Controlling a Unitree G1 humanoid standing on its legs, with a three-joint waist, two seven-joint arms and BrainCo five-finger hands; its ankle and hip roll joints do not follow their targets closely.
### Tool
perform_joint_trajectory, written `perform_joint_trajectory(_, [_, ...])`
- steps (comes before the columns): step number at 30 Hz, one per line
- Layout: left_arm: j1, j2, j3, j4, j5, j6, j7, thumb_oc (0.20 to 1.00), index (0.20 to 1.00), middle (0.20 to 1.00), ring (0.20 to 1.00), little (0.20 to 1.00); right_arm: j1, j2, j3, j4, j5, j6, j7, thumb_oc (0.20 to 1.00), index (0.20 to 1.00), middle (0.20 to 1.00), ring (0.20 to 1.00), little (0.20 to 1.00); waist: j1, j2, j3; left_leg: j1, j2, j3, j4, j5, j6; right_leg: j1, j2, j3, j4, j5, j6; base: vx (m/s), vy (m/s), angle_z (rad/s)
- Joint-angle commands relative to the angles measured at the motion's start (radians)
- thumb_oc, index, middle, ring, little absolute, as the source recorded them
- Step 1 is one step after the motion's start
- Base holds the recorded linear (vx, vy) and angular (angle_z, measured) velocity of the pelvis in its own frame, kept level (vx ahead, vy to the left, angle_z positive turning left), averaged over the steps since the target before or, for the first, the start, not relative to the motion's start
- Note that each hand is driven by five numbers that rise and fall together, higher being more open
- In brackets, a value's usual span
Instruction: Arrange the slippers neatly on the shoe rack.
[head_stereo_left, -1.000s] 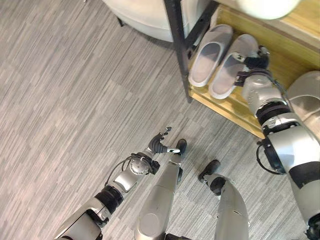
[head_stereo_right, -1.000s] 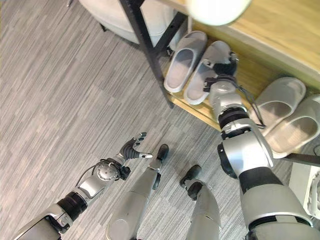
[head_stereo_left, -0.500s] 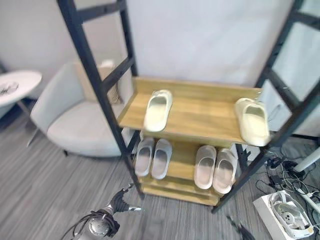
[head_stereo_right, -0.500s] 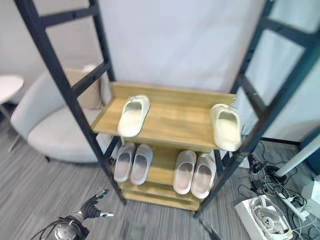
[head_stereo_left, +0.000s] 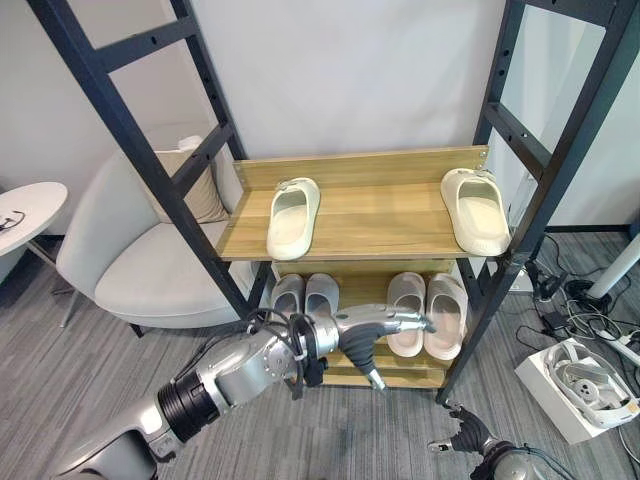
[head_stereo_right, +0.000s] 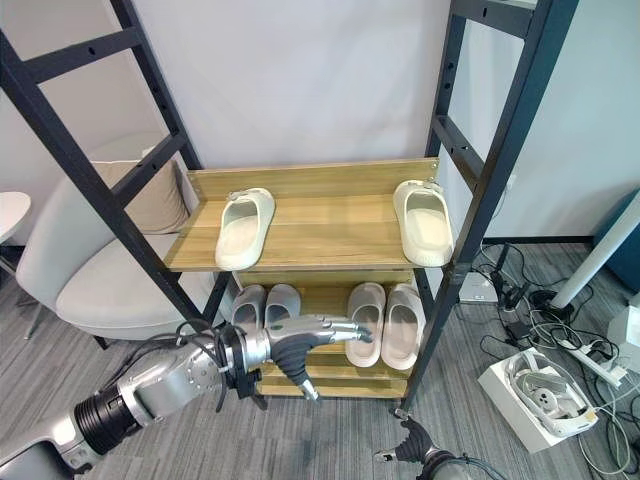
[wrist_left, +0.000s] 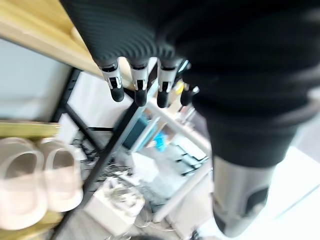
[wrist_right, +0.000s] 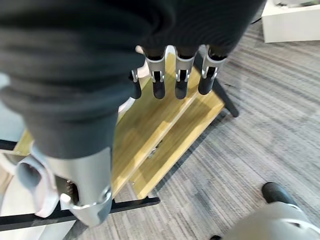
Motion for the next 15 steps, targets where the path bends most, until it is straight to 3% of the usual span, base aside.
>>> perform_joint_trajectory(1, [-0.031, -0.014, 0.126, -0.03, -0.204, -0.001, 0.037, 1.0, 1.0, 1.0, 1.0, 1.0, -0.037, 0.033, 0.012, -0.038, 0.011, -0.012, 0.007, 1.0, 1.0, 1.0, 1.0, 1.0, 0.01, -0.069, 0.023, 0.033, -0.042, -0.031, -0.005, -0.07, -0.006, 0.178, -0.078, -0.021, -0.323, 0.234, 0.133, 0.03, -0.033, 0.01])
perform_joint_trajectory(4, [-0.021, -0.048, 0.24, -0.038, -0.289, -0.004, 0.103, 1.0, 1.0, 1.0, 1.0, 1.0, -0.037, 0.04, 0.015, -0.045, 0.015, -0.009, 0.013, 1.0, 1.0, 1.0, 1.0, 1.0, 0.015, -0.074, 0.02, 0.037, -0.041, -0.031, -0.005, -0.07, -0.008, 0.187, -0.079, -0.027, -0.328, 0.236, 0.132, 0.02, -0.023, 0.11])
perform_joint_trajectory(7, [-0.003, -0.091, 0.381, -0.018, -0.281, -0.021, 0.208, 1.0, 1.0, 1.0, 1.0, 1.0, -0.045, 0.049, 0.017, -0.05, 0.012, -0.008, 0.02, 1.0, 1.0, 1.0, 1.0, 1.0, 0.022, -0.084, 0.016, 0.042, -0.04, -0.032, -0.005, -0.072, -0.011, 0.195, -0.077, -0.029, -0.334, 0.235, 0.127, 0.04, -0.031, 0.1])
perform_joint_trajectory(11, [-0.036, -0.114, 0.531, 0.076, -0.073, -0.023, 0.371, 1.0, 1.0, 1.0, 1.0, 1.0, -0.077, 0.057, 0.031, -0.034, 0.003, -0.015, 0.028, 1.0, 1.0, 1.0, 1.0, 1.0, 0.022, -0.092, 0.013, 0.049, -0.036, -0.03, -0.005, -0.077, -0.016, 0.203, -0.075, -0.025, -0.338, 0.232, 0.124, 0.04, -0.019, 0.11])
perform_joint_trajectory(13, [-0.107, -0.047, 0.608, 0.197, 0.227, 0.013, 0.539, 1.0, 1.0, 1.0, 1.0, 1.0, -0.117, 0.059, 0.044, -0.017, 0.002, -0.03, 0.021, 1.0, 1.0, 1.0, 1.0, 1.0, 0.022, -0.096, 0.007, 0.055, -0.032, -0.024, -0.005, -0.083, -0.018, 0.204, -0.073, -0.018, -0.34, 0.23, 0.124, 0.08, -0.004, -0.07])
perform_joint_trajectory(15, [-0.141, 0.004, 0.61, 0.247, 0.338, 0.043, 0.596, 1.0, 1.0, 1.0, 1.0, 1.0, -0.122, 0.053, 0.048, -0.018, 0.004, -0.036, 0.019, 1.0, 1.0, 1.0, 1.0, 1.0, 0.022, -0.095, 0.004, 0.059, -0.031, -0.02, -0.005, -0.086, -0.019, 0.205, -0.072, -0.015, -0.341, 0.229, 0.126, 0.06, 0.019, -0.05])
